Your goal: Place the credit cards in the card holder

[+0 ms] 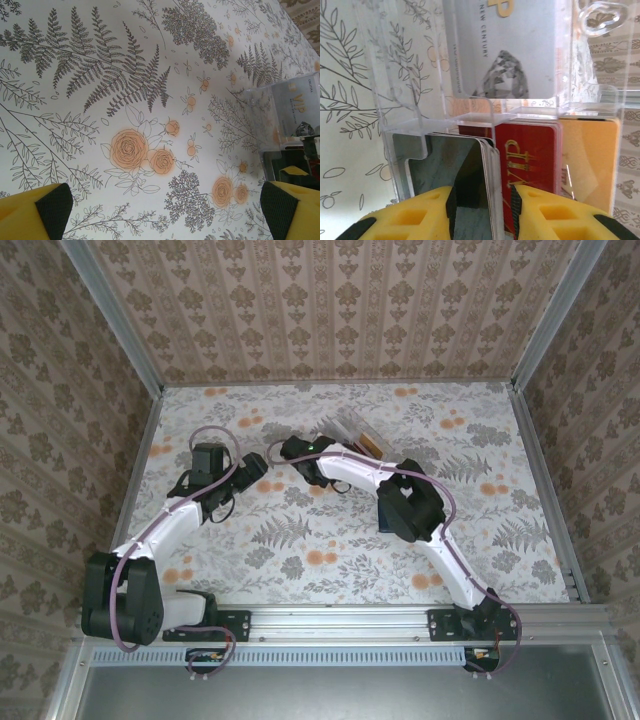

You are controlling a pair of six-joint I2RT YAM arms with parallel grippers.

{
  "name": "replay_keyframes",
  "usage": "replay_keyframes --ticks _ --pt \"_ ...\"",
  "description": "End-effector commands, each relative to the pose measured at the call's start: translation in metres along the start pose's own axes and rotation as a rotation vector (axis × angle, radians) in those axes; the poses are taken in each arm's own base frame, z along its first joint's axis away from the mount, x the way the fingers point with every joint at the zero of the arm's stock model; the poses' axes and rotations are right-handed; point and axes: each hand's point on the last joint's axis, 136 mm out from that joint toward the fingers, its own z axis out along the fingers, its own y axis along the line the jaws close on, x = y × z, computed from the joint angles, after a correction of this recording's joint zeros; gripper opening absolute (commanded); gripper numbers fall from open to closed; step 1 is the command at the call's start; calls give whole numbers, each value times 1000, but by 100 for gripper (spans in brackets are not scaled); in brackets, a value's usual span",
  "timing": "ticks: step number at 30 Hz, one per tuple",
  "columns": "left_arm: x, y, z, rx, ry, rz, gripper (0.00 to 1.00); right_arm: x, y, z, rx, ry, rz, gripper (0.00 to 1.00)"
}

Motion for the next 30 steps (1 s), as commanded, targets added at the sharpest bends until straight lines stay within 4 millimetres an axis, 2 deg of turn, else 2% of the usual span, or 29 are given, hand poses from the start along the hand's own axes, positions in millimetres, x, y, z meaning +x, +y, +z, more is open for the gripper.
replay_keyframes --ticks 1,9,14,16,23,30 --pt "-9 -8 -1 25 -14 -10 100 -7 -32 -14 51 -37 40 35" --pt "-9 -9 0 25 -11 -9 100 -4 -25 -12 11 -24 40 32" --pt "-8 -7 2 21 -8 -12 100 2 -7 -7 -100 12 45 39" --pt "-8 -8 2 24 -6 -13 100 4 -5 -3 -81 22 32 49" --pt "-8 -8 4 24 0 -15 100 10 3 15 -29 52 -4 49" --pt "-7 -8 5 24 3 -15 100 16 8 24 13 61 -26 50"
